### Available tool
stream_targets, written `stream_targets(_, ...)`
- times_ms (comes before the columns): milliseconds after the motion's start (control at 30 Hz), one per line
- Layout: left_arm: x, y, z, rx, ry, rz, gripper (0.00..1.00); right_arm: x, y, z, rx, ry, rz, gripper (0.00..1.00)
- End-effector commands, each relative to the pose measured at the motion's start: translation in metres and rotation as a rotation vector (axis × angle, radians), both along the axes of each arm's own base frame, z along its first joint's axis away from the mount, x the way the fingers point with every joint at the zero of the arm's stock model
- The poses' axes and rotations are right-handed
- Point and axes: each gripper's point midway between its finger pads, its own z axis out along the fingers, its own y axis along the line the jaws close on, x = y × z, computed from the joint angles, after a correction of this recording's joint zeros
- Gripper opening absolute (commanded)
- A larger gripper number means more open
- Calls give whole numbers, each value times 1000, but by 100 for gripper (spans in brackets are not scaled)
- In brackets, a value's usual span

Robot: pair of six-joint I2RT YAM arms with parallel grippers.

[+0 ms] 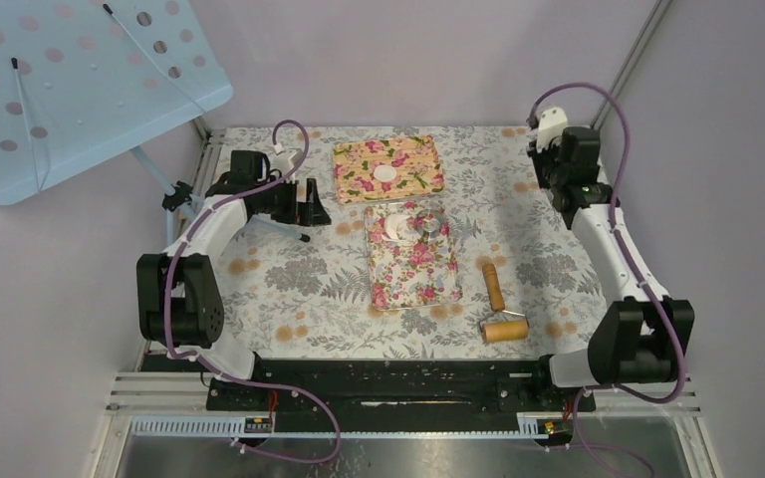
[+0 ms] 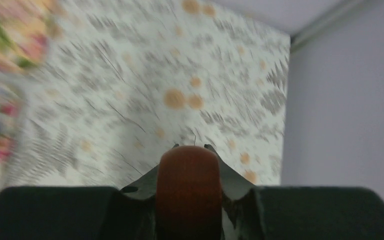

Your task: Roll out the dumpling wrappers from the dough

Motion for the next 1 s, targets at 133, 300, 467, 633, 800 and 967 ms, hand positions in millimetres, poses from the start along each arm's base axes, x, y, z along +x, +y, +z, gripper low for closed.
stream_targets(133,-17,-10,-14,118,-41,-62,99,-3,-75,-63,-470,101,-196,0)
stream_targets(300,-23,-15,-9,120,-70,-74,99,-1,-72,-83,-532,109,-197,0)
stream_targets(467,-28,-11,-7,146,-92,-74,99,1,-58,-129,-638,203,-141,6)
stream_targets(633,-28,-3,8,196,-156,-65,99,-3,-45,-163,-590,303,-78,27)
stream_targets(800,-40,5,22,241,-214,-79,99,-10,-29,-184,-528,359,12,37)
stream_targets(967,-55,14,32,289,-238,-82,99,-17,-20,-194,-509,396,64,65)
